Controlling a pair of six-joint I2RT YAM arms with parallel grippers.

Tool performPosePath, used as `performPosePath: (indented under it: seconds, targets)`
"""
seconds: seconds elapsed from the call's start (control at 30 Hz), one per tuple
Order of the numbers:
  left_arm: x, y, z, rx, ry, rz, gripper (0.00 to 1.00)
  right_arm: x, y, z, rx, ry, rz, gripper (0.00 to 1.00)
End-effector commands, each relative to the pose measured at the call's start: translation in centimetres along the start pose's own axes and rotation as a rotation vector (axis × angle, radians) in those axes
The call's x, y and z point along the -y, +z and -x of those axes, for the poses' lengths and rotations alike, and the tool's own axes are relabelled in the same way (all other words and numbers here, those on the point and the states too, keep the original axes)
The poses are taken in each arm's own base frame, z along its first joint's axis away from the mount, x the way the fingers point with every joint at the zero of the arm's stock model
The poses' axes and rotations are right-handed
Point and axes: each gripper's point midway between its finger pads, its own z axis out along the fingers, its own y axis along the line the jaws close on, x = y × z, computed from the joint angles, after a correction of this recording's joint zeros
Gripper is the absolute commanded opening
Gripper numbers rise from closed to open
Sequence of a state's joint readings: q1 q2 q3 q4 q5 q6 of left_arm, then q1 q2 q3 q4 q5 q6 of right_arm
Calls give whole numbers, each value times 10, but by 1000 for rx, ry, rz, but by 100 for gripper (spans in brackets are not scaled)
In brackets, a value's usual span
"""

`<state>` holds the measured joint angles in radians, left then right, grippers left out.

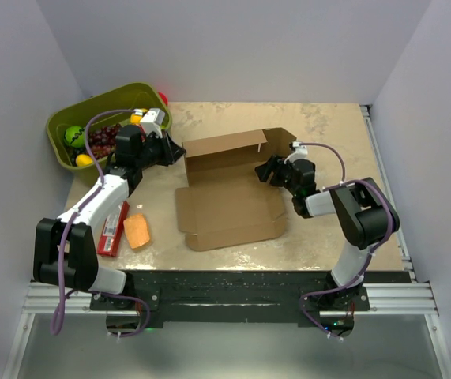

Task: Fold the paper box

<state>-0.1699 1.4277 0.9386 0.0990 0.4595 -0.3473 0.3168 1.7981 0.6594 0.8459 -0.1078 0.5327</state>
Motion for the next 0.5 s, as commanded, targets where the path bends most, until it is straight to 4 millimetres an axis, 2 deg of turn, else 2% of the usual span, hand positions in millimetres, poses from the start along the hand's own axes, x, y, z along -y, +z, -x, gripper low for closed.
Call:
performPosePath:
  seconds: [0.0, 0.17, 0.27, 0.3, 0.33, 0.37, 0.4, 0.47]
  targets:
    - [-4, 2, -17, -68, 5, 5, 17, -35, 1, 9, 30, -31, 148, 68]
    - [-3, 0, -14, -58, 13, 7, 17, -29, -8, 10, 19, -5, 85, 70]
    - [-3, -1, -13, -54, 19, 8, 17, -32, -22, 18, 31, -31, 79, 75]
    - [-2, -1, -12, -51, 23, 11, 17, -27, -27, 13, 0, -48, 52, 76]
    - [-2, -1, -9, -46, 26, 12, 17, -33, -36, 23, 20, -56, 56, 77]
    - [-2, -2, -6, -40, 36, 12, 17, -29, -41, 26, 25, -58, 26, 78]
    - [-3, -2, -5, -35, 41, 19, 18, -26, -49, 24, 0, -68, 1, 78]
    - [0, -5, 3, -16, 65, 18, 28, -33, -67, 38, 36, -89, 3, 80]
